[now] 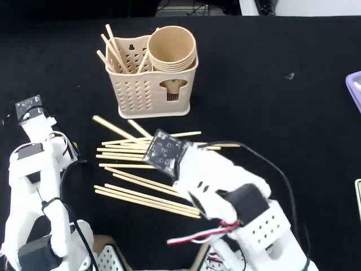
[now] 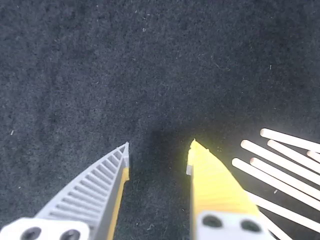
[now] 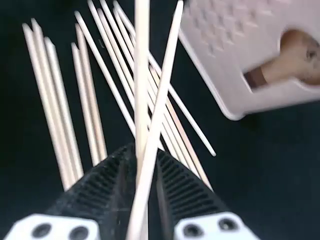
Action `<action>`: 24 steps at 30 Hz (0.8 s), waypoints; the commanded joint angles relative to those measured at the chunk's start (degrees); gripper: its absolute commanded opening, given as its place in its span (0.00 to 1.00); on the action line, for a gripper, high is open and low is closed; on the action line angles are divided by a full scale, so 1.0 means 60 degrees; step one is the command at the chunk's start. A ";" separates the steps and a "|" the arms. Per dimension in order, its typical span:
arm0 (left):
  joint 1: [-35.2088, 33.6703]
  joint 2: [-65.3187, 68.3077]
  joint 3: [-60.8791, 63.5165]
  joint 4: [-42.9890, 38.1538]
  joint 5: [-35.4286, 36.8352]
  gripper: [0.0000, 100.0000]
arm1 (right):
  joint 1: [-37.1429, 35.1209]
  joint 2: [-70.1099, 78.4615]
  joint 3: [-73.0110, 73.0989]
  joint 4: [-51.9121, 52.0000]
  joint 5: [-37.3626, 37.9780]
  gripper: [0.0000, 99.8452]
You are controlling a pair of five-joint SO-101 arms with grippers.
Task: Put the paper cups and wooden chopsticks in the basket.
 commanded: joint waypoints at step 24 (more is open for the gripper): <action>0.0037 -0.0029 -0.0051 -0.0117 -0.0015 0.19 | -0.0410 0.1912 0.1619 -0.4015 -0.1040 0.01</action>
